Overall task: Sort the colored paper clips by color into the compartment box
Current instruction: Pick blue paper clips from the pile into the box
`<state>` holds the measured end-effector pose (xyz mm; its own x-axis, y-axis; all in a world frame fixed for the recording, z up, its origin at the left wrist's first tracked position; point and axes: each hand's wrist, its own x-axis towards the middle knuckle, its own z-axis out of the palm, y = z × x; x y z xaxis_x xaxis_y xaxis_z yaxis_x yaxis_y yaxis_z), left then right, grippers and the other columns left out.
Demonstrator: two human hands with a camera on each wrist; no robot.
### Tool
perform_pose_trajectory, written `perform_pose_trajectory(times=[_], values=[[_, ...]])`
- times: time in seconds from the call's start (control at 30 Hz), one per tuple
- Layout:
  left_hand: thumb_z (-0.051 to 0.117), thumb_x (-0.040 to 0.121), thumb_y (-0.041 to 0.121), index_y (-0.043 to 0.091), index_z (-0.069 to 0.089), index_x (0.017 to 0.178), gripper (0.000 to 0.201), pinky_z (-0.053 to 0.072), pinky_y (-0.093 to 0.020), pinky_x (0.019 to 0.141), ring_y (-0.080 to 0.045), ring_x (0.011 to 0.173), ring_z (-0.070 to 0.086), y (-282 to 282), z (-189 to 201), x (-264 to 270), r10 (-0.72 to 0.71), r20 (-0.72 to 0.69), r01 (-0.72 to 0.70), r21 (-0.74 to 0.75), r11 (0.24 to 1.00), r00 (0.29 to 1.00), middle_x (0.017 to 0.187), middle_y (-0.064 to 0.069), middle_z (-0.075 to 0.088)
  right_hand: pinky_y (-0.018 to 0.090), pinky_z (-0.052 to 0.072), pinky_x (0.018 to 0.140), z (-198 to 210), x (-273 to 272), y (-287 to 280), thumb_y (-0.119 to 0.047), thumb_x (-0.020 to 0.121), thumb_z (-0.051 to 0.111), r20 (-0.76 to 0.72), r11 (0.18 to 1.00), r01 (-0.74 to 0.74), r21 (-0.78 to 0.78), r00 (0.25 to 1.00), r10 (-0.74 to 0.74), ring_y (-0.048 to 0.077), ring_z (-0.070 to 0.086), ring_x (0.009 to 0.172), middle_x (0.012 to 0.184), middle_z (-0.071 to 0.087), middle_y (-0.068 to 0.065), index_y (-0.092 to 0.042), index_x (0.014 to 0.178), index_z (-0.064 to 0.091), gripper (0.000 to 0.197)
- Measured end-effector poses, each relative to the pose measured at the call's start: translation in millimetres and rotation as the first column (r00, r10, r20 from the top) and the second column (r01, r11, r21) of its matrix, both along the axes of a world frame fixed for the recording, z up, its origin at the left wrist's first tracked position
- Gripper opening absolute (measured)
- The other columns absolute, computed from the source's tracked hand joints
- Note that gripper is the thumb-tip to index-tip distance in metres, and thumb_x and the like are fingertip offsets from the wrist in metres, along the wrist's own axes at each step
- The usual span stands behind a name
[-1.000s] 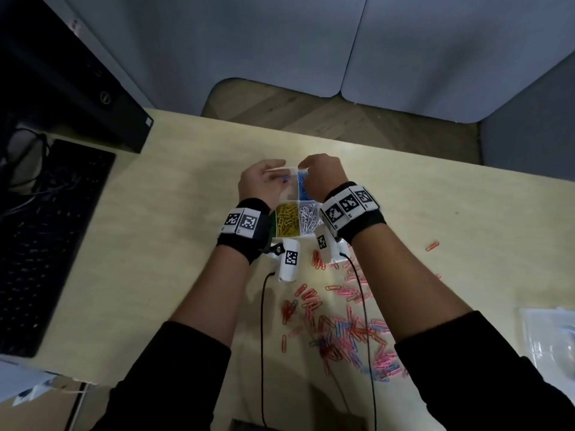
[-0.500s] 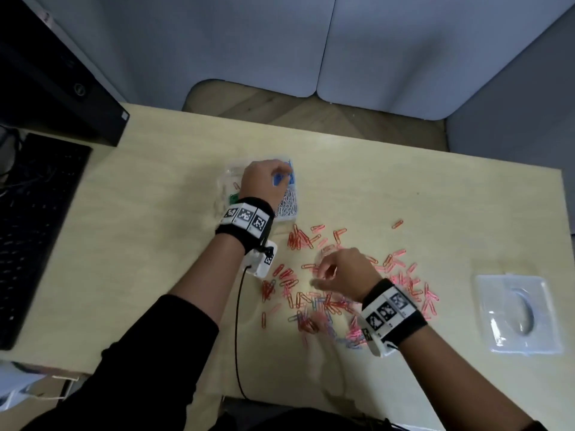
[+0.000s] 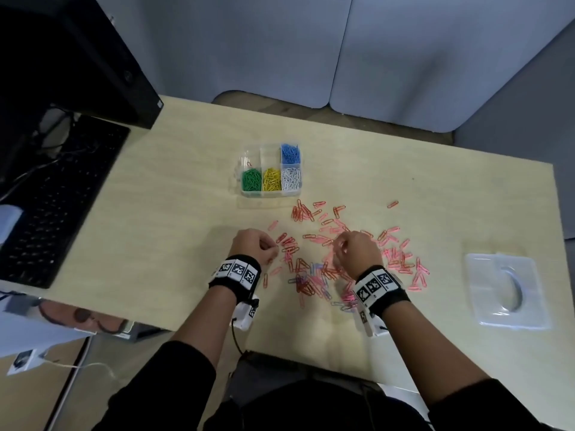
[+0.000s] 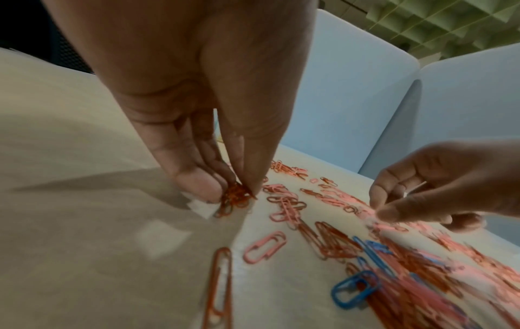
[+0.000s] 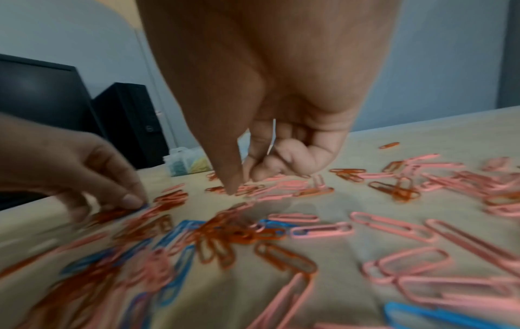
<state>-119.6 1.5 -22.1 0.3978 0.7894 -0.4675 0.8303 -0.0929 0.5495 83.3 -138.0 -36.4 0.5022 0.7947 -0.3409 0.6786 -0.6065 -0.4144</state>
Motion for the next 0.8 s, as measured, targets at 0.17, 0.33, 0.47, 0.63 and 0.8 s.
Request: perform_pose_trajectory(times=[0.17,0.33,0.47,0.63,0.8], values=[[0.079,0.077,0.015,0.017,0.078,0.087,0.010,0.058,-0.028,0.082,-0.012,0.074,0.069,-14,-3,-5,0.046,0.038,-0.046,0.007,0.999,0.998,0.081,0.001,0.075,0.030,0.059,0.067,-1,-30,-10,-0.038,0.078,0.075,-0.039,0.999,-0.028,-0.029,0.999,0.027,0.010,0.065,0.070,0.080,0.067,-0.009,-0.026,0.077,0.071,0.013],[0.080,0.075,0.028,0.021,0.077,0.082,0.010,0.058,-0.025,0.073,-0.007,0.066,0.065,-26,-4,-9,0.034,0.037,-0.038,0.108,0.993,0.999,0.076,0.006,0.073,0.035,0.061,0.064,-2,-54,-5,-0.036,0.082,0.073,-0.025,0.998,0.040,-0.043,0.999,-0.041,0.016,0.066,0.066,0.076,0.068,-0.004,-0.021,0.073,0.072,0.017],[0.080,0.074,0.043,0.022,0.077,0.080,0.022,0.045,-0.020,0.063,-0.010,0.066,0.056,-29,0,-4,-0.061,-0.043,0.068,0.202,0.977,0.997,0.077,0.007,0.069,0.035,0.061,0.054,0,-59,4,-0.021,0.086,0.053,-0.007,0.996,0.049,-0.080,0.999,-0.050,0.019,0.066,0.055,0.064,0.068,0.002,-0.014,0.069,0.072,0.026],[0.074,0.083,0.027,0.020,0.075,0.075,0.011,0.053,-0.027,0.067,-0.018,0.073,0.065,-22,-3,-2,-0.152,-0.040,0.156,0.141,0.978,0.988,0.077,0.001,0.070,0.032,0.060,0.070,3,-49,2,-0.019,0.089,0.057,-0.164,0.997,0.000,-0.074,0.986,-0.012,0.016,0.068,0.068,0.078,0.073,0.002,-0.009,0.080,0.074,0.022],[0.070,0.086,0.011,0.019,0.068,0.079,0.010,0.059,-0.033,0.075,-0.016,0.072,0.067,-15,-7,-10,-0.104,0.144,0.092,0.084,0.992,0.984,0.076,0.002,0.069,0.029,0.057,0.068,17,-37,-24,-0.008,0.087,0.069,-0.492,0.927,0.366,0.082,0.824,-0.281,0.016,0.069,0.069,0.079,0.073,0.008,-0.013,0.082,0.069,0.008]])
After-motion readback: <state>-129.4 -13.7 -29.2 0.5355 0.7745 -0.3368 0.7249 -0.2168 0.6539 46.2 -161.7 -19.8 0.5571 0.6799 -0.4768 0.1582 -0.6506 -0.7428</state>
